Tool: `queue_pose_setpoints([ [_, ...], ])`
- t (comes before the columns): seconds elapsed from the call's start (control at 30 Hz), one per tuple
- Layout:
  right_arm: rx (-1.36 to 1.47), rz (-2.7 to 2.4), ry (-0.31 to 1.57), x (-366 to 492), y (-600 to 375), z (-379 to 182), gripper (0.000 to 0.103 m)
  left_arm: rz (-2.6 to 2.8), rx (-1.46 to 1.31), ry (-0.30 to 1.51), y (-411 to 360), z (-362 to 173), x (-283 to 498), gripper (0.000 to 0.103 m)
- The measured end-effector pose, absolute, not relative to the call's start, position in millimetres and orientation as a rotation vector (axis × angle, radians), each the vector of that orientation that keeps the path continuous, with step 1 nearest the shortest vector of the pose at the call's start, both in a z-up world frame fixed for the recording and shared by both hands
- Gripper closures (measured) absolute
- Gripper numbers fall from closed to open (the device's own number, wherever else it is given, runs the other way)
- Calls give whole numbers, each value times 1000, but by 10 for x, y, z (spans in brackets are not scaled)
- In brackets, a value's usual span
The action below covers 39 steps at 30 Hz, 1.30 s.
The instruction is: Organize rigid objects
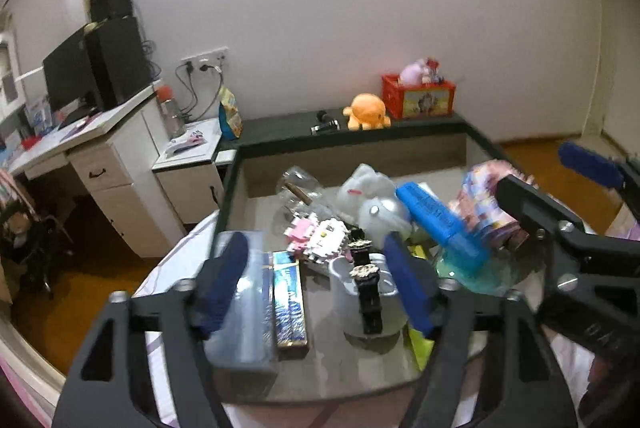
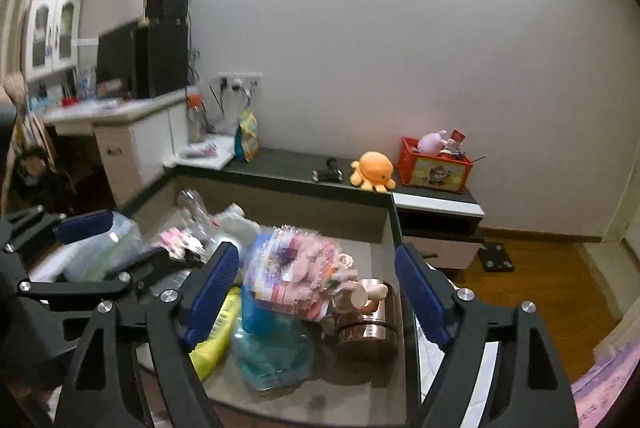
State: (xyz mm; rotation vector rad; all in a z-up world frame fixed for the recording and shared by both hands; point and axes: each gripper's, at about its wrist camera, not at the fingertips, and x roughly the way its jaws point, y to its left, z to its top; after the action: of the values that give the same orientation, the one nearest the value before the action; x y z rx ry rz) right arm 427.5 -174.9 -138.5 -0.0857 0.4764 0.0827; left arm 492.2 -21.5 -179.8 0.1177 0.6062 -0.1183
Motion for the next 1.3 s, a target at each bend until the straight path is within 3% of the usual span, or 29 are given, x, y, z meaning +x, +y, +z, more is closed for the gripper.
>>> queue_pose_setpoints([
  [0.1, -88, 96, 465, 4108, -1745, -1237, 17, -112, 110, 580, -153, -1639, 4711, 21],
  [0.23, -45, 119, 404, 3663, -1739, -989, 16, -68, 100, 501, -59, -1323, 4248, 4],
  [0.33, -28, 127, 344, 3263, -1706, -804, 11, -62, 71, 424, 27, -1088, 3807, 0],
  [0.4, -25, 125, 310, 2987, -1685, -673, 0, -63, 36, 373, 103, -957, 3503, 0],
  [0.87, -57, 93, 178, 1588, -1561, -258, 0, -7, 14, 214, 234, -477, 1999, 0],
  [1.3, -53, 85, 138, 762, -1523, -13, 0, -10, 48, 112, 253, -203, 1104, 0],
])
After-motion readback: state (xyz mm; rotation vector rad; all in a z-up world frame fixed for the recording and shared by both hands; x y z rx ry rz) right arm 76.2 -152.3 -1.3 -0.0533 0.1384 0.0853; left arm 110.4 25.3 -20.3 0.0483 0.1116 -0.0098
